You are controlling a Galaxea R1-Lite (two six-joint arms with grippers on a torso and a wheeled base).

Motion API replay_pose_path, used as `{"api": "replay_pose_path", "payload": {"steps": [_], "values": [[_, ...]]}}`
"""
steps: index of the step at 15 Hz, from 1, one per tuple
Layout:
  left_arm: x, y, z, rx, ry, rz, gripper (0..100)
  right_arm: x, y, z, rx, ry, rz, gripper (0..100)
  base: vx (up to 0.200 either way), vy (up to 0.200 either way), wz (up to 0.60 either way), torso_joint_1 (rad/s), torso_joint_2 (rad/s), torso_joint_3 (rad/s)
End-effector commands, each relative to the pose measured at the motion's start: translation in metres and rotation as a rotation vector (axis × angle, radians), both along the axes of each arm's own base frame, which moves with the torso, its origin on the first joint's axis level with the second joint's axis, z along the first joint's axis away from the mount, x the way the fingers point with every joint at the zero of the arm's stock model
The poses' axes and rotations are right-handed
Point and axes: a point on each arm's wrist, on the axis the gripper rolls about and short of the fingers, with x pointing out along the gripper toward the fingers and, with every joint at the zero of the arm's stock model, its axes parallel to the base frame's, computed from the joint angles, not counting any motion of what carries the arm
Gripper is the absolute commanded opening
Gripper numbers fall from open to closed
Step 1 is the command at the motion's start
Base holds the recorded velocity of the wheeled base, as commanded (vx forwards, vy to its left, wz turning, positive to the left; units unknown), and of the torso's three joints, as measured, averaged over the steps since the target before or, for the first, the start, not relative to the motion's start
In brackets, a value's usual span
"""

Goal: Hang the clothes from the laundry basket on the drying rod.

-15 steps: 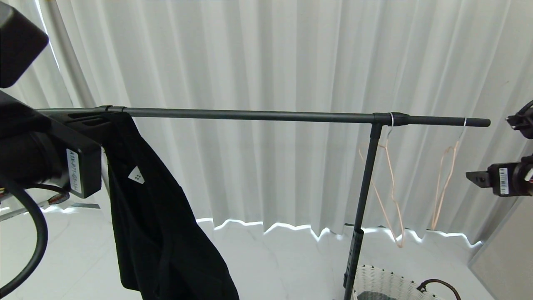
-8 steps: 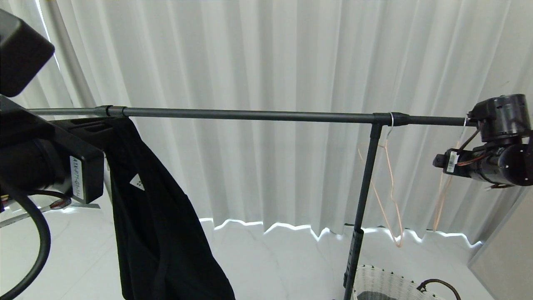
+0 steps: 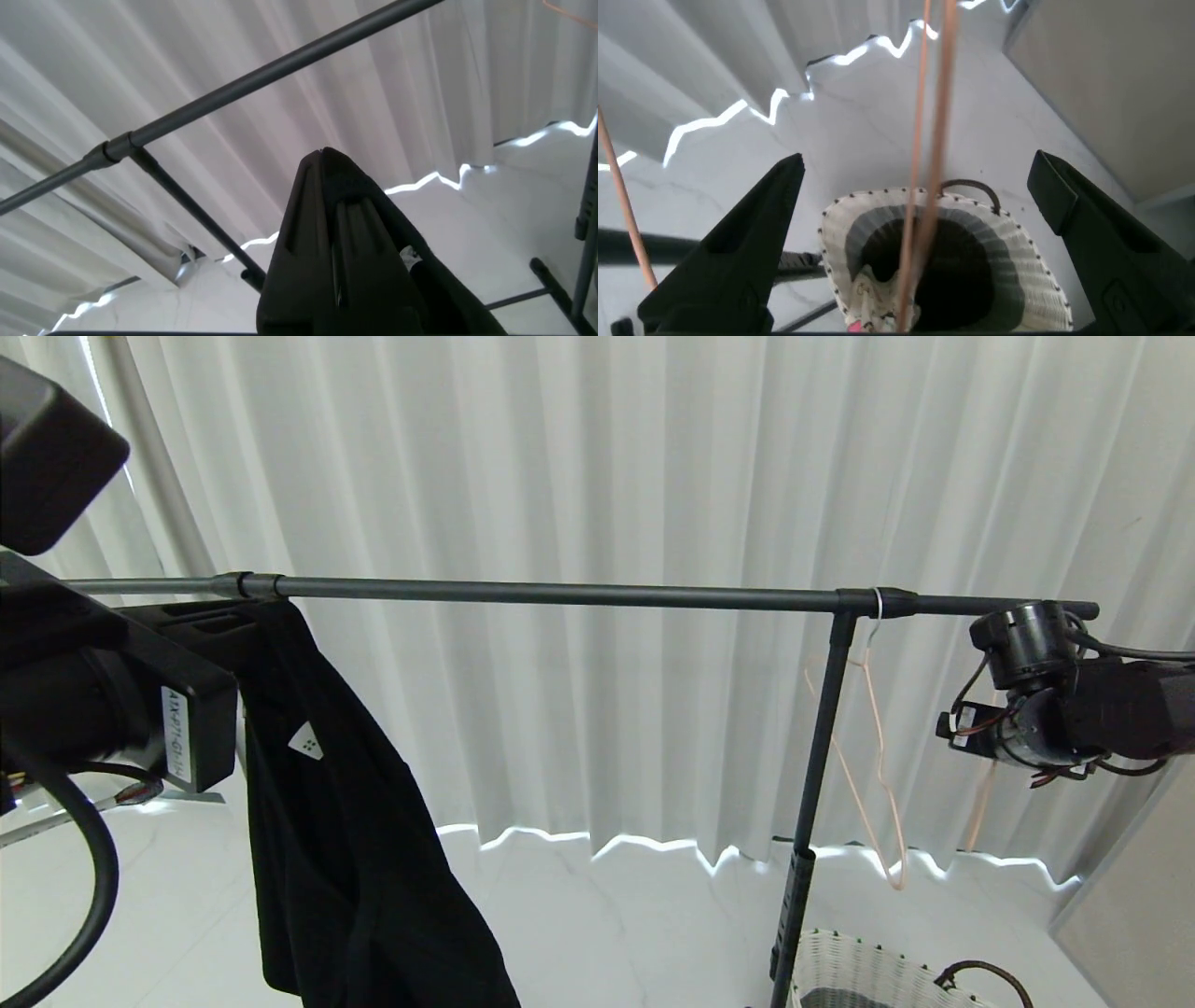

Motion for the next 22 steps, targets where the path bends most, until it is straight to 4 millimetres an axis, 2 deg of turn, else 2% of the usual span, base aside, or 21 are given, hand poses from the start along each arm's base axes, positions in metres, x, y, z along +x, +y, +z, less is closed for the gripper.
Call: {"api": "replay_pose_path", "payload": {"steps": [1,4,5,13,22], "values": [[0.001,-0.001,-0.001,0.004,0.005,-0.001,0,0.009,-0.001,-0.008,-0.002,0.019,-0.009,100,0.000,0.000,0.00,0.000,0.00,0.000],[0.002,-0.002,-0.002,0.007,0.008,-0.001,0,0.010,-0.001,-0.011,0.004,0.022,-0.016,100,0.000,0.000,0.00,0.000,0.00,0.000],[0.002,-0.002,-0.002,0.008,0.009,-0.001,0,0.010,-0.001,-0.012,0.004,0.026,-0.016,0,0.000,0.000,0.00,0.000,0.00,0.000],[0.002,-0.002,-0.002,0.006,0.010,-0.001,0,0.007,-0.002,-0.009,0.002,0.030,-0.018,0,0.000,0.000,0.00,0.000,0.00,0.000],[0.001,-0.001,-0.002,0.005,0.006,-0.001,0,-0.021,-0.006,0.030,-0.072,0.002,0.050,0,0.000,0.000,0.00,0.000,0.00,0.000]]}}
